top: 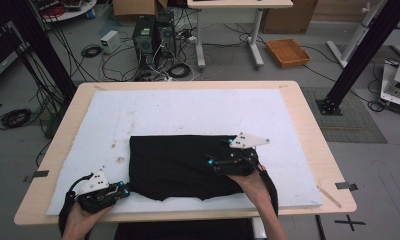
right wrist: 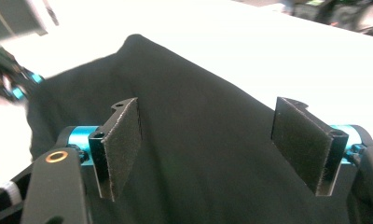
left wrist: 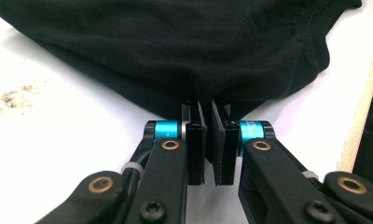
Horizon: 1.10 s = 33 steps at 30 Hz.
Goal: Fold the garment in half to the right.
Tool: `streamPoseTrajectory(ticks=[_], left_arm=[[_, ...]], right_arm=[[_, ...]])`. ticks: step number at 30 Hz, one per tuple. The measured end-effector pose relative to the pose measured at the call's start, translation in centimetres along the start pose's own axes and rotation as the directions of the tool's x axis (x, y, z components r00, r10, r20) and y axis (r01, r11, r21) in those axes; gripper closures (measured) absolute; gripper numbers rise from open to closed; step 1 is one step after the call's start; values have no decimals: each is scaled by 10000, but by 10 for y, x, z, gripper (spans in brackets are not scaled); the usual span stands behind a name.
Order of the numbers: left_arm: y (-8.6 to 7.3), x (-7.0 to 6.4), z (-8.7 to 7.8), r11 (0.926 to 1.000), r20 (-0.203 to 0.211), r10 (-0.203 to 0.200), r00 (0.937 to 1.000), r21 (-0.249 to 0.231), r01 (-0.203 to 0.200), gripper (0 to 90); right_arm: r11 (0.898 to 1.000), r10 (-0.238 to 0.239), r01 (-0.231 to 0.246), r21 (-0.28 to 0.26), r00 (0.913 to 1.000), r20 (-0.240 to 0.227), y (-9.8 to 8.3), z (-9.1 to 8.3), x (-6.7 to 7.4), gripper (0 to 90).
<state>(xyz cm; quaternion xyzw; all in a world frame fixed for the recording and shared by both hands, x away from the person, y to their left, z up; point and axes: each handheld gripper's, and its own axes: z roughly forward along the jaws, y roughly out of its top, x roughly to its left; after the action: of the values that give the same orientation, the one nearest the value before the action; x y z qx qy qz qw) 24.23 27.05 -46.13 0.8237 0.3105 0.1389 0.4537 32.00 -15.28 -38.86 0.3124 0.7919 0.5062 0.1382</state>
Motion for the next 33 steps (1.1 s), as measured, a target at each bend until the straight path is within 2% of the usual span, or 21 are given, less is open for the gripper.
streamPoseTrajectory(ticks=[3,7,10,12,14,17,18,21,24,28,31,33], left_arm=[[0,0,0,10000,3,-9,10000,-31,9,853],[0,0,0,10000,-2,1,10000,-35,-1,853],[0,0,0,10000,6,-19,10000,-52,19,852],[0,0,0,10000,-4,-1,10000,-51,1,853],[0,0,0,10000,-22,26,10000,-49,-26,853],[-1,0,0,10000,-16,30,10000,-61,-30,853],[-1,0,0,10000,4,4,10000,-55,-4,853],[-1,0,0,10000,-15,6,10000,-54,-6,853],[-1,0,0,10000,-5,31,10000,-67,-31,853],[-1,0,0,10000,-20,20,10000,-95,-21,853],[-1,0,0,10000,-19,18,10000,-95,-18,852],[-2,0,0,9999,-14,13,10000,-105,-13,852]], right_arm=[[10000,63,-61,66,9994,-330,15,20,2,254],[9988,-314,340,364,9970,-703,37,55,13,316],[9943,-582,658,845,9943,-894,53,88,22,345],[9909,-589,717,1139,9920,-1120,61,110,28,374],[9872,-494,719,1422,9865,-1560,68,132,32,432],[9838,-462,729,1636,9858,-1613,78,159,39,448],[9836,-285,582,1706,9848,-1714,82,170,40,449],[9802,-138,472,1925,9851,-1715,92,199,44,460],[9713,-48,511,2325,9807,-1957,96,226,50,475],[9483,-227,843,3059,9796,-1997,95,258,58,489],[9353,-89,808,3444,9786,-2056,92,273,60,500],[9323,-93,839,3519,9780,-2084,89,279,61,506]])
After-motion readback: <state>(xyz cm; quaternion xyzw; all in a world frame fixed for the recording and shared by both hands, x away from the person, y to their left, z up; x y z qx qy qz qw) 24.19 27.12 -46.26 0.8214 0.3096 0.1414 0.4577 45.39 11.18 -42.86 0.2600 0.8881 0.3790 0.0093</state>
